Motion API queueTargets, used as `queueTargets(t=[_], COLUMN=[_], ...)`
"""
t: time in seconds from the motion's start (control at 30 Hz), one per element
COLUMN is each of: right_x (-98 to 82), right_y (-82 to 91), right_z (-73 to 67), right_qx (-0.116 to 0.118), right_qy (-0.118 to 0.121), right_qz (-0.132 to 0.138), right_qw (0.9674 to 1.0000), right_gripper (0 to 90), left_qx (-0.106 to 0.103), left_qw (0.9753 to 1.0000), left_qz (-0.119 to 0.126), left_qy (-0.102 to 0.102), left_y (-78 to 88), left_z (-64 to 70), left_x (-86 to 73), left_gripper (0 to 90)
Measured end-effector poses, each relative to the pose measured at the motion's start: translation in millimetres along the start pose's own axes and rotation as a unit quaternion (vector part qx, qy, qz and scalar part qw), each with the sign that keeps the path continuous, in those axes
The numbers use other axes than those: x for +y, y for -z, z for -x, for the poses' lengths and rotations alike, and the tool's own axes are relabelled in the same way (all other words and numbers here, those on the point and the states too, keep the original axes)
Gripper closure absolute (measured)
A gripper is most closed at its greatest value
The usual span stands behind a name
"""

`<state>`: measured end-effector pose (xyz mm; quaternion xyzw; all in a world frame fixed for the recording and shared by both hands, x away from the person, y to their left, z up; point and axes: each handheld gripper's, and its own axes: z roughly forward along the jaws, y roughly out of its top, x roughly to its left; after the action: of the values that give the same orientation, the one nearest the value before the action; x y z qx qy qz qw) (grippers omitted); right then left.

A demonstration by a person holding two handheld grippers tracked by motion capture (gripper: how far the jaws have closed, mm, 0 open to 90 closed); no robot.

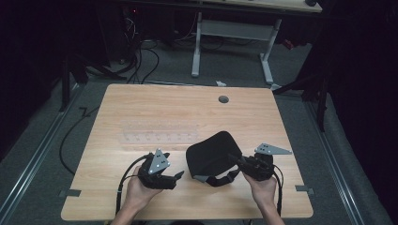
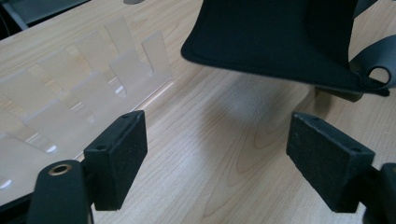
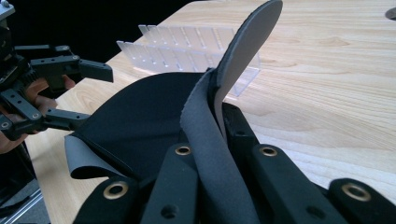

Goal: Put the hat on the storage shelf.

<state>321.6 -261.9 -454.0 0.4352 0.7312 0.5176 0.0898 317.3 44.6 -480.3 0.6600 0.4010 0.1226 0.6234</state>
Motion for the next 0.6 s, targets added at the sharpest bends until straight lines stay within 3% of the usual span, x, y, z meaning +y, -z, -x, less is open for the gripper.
queueTargets(t=[0.1,0.6], right_x=[1.9,5.7], right_y=[-2.8,-17.3], right_z=[-2.3,-11.2], right_qx=[0.003,0.02], right_qy=[0.002,-0.001], right_qz=[-0.004,-0.02], right_qw=[1.0,0.9996], right_gripper=[85.5,85.3], left_qx=[-0.002,0.008], left_qw=[1.0,0.9989], left_qz=[0.002,-0.004], left_qy=[-0.001,-0.046], left_y=[-1.2,-9.0], left_z=[2.7,12.3], left_x=[-0.3,-6.6], left_gripper=[20.7,24.1])
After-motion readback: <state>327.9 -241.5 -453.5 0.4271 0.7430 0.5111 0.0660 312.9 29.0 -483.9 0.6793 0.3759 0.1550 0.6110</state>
